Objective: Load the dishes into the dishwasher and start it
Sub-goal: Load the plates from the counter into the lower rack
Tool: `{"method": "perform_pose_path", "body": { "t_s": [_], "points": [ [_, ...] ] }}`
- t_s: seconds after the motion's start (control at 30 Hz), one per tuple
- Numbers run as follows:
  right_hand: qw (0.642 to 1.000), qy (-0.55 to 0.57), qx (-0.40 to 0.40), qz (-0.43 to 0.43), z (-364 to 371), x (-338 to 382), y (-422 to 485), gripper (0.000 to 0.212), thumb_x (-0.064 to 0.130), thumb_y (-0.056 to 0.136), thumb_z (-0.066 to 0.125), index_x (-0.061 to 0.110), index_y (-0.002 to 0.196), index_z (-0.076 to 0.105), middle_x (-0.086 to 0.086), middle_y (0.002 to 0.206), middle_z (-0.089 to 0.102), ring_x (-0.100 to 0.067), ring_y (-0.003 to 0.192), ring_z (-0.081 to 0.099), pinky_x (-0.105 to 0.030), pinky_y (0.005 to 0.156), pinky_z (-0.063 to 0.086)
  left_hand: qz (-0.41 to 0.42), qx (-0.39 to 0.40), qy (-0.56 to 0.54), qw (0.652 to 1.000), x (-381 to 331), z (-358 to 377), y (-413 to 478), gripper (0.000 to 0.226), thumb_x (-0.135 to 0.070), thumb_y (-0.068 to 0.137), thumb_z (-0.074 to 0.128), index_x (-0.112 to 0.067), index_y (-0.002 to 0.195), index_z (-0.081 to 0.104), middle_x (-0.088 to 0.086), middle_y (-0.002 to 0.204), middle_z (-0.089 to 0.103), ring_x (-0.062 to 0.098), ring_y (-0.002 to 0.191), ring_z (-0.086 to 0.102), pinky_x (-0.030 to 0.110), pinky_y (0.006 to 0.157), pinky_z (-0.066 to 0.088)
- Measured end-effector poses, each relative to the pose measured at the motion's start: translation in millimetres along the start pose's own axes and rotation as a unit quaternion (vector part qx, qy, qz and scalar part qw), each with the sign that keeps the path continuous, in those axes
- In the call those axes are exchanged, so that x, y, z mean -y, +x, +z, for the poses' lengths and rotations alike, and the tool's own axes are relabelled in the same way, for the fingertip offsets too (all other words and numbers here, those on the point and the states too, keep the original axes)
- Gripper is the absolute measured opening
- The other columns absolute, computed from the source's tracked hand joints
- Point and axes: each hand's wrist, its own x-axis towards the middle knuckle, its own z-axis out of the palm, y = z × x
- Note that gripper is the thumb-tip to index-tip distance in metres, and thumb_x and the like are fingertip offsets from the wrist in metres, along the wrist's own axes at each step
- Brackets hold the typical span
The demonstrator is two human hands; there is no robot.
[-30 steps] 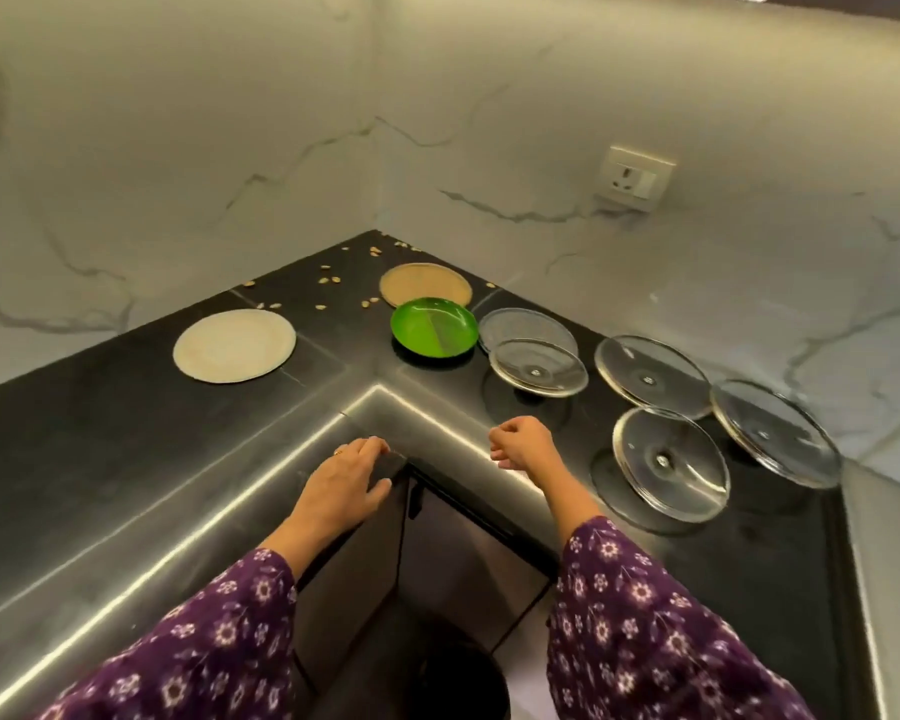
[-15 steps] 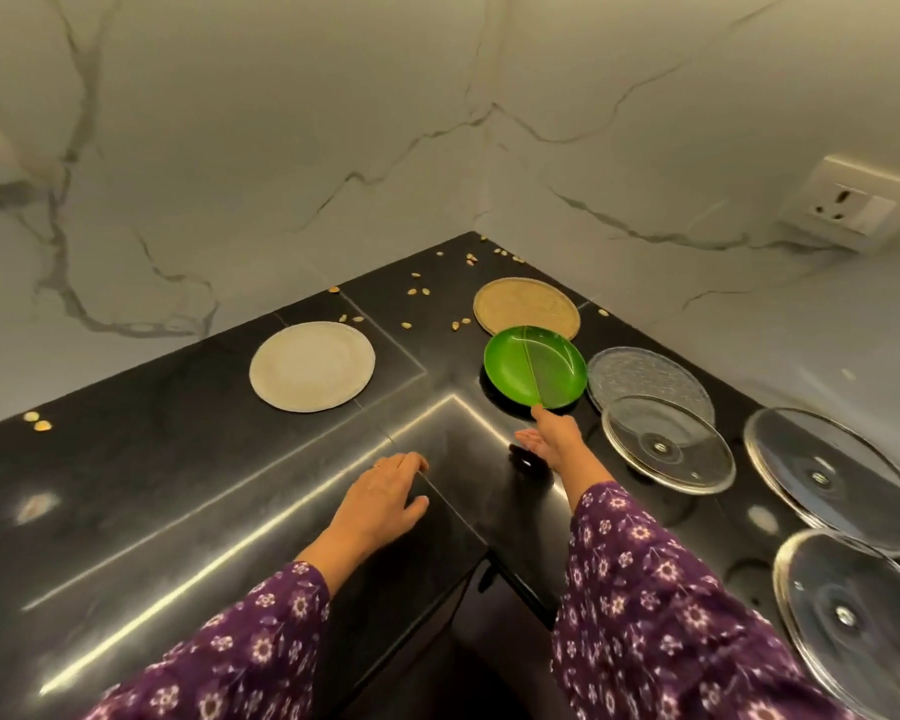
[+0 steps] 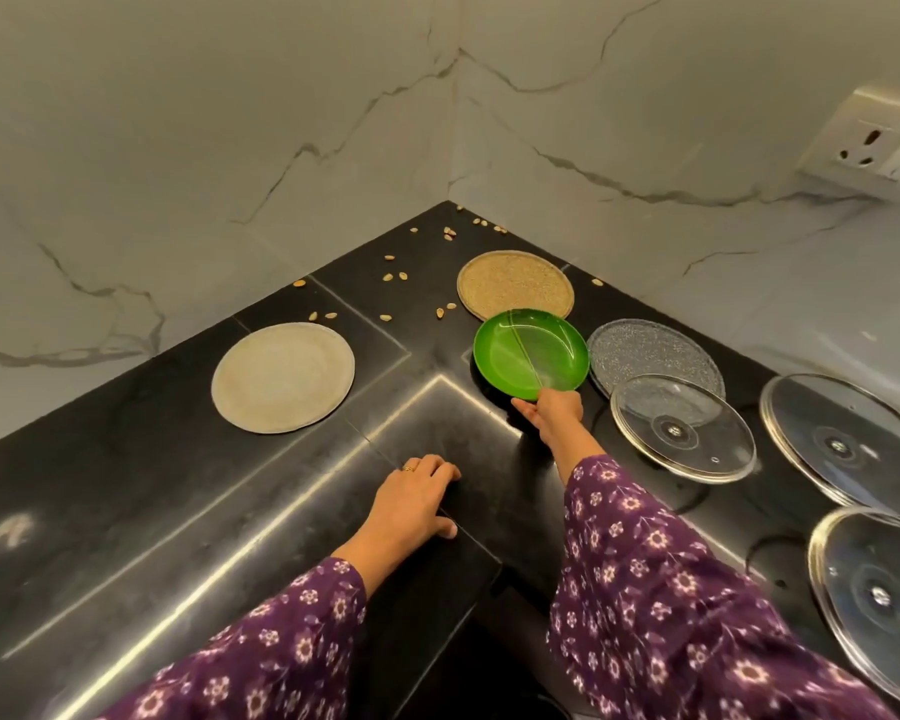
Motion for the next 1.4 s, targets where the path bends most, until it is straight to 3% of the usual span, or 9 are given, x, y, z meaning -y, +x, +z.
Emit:
{"method": "perform_pose_path", "body": {
  "t_s": [0.07,0.17,0.4,0.6,0.73,1.07,1.13,1.23,1.4],
  "points": [
    [1.000,-0.009,0.017,-0.013,-4,-1,-4,0.043,-0.010,0.092,0.042,0.000,0.134,0.041,-0.022,0.128,0.053,-0.031,0.071,0.065,-0.031,0.051,0.056,-0.004,0.006,-0.004,1.000,-1,2,0,0.070,-0.035,0.076,0.073,-0.026,0.137,0.039,-0.004,0.142,0.037,0.019,0.130,0.036,0.034,0.101,0.035],
    [0.999,-0.010,0.037,-0.030,-13,-4,-15,0.038,-0.009,0.092,0.043,0.000,0.128,0.042,-0.024,0.121,0.057,-0.027,0.063,0.064,-0.025,0.043,0.053,-0.014,0.014,-0.007,1.000,-5,1,0,0.071,-0.033,0.075,0.074,-0.025,0.136,0.039,-0.003,0.141,0.038,0.020,0.130,0.036,0.035,0.101,0.037],
    [0.988,-0.031,0.068,-0.134,-77,9,-66,0.021,-0.001,0.094,0.043,0.003,0.115,0.042,-0.025,0.118,0.057,-0.027,0.066,0.065,-0.027,0.049,0.056,-0.012,0.021,0.052,0.998,-30,-2,-4,0.066,-0.035,0.080,0.070,-0.016,0.134,0.037,0.005,0.134,0.042,0.027,0.123,0.041,0.037,0.097,0.042],
    [0.977,-0.033,0.018,-0.208,-188,17,-124,0.008,0.001,0.093,0.042,0.006,0.100,0.044,-0.022,0.101,0.061,-0.024,0.056,0.068,-0.027,0.047,0.056,0.088,0.005,0.039,0.995,-110,26,-24,0.063,-0.048,0.088,0.056,-0.015,0.138,0.036,0.005,0.135,0.042,0.025,0.123,0.043,0.034,0.095,0.043],
    [0.964,-0.039,-0.073,-0.252,-302,6,-170,0.007,0.002,0.093,0.043,0.005,0.098,0.043,-0.026,0.099,0.060,-0.032,0.059,0.067,-0.033,0.050,0.058,0.182,0.020,0.036,0.982,-189,59,-53,0.061,-0.046,0.089,0.057,-0.015,0.138,0.037,0.005,0.135,0.044,0.025,0.123,0.043,0.034,0.097,0.041],
    [0.910,-0.017,-0.328,-0.252,-582,-89,-315,0.010,0.009,0.092,0.045,0.018,0.086,0.044,-0.023,0.094,0.062,-0.027,0.055,0.069,-0.027,0.048,0.055,0.370,0.117,0.066,0.919,-378,157,-168,0.060,-0.038,0.089,0.057,-0.011,0.139,0.037,0.007,0.136,0.040,0.027,0.125,0.041,0.033,0.103,0.034],
    [0.895,-0.048,-0.381,-0.226,-627,-113,-346,0.002,0.013,0.091,0.045,0.015,0.091,0.045,-0.021,0.095,0.062,-0.033,0.063,0.070,-0.037,0.056,0.058,0.409,0.129,0.069,0.900,-413,176,-196,0.060,-0.038,0.090,0.057,-0.010,0.139,0.037,0.008,0.137,0.039,0.027,0.126,0.041,0.033,0.103,0.032],
    [0.883,-0.061,-0.431,-0.175,-683,-146,-391,0.011,0.016,0.093,0.043,0.008,0.101,0.042,-0.022,0.098,0.062,-0.037,0.070,0.068,-0.053,0.065,0.057,0.468,0.145,0.058,0.870,-458,202,-233,0.058,-0.037,0.089,0.060,-0.008,0.136,0.041,0.010,0.133,0.044,0.029,0.124,0.043,0.033,0.102,0.033],
    [0.834,-0.033,-0.526,-0.162,-742,-193,-452,0.006,0.014,0.093,0.041,0.012,0.099,0.044,-0.014,0.087,0.063,-0.014,0.052,0.067,-0.024,0.041,0.050,0.540,0.164,0.086,0.821,-522,235,-276,0.060,-0.041,0.088,0.060,-0.011,0.136,0.040,0.008,0.133,0.043,0.030,0.121,0.043,0.037,0.101,0.038]
  ]
}}
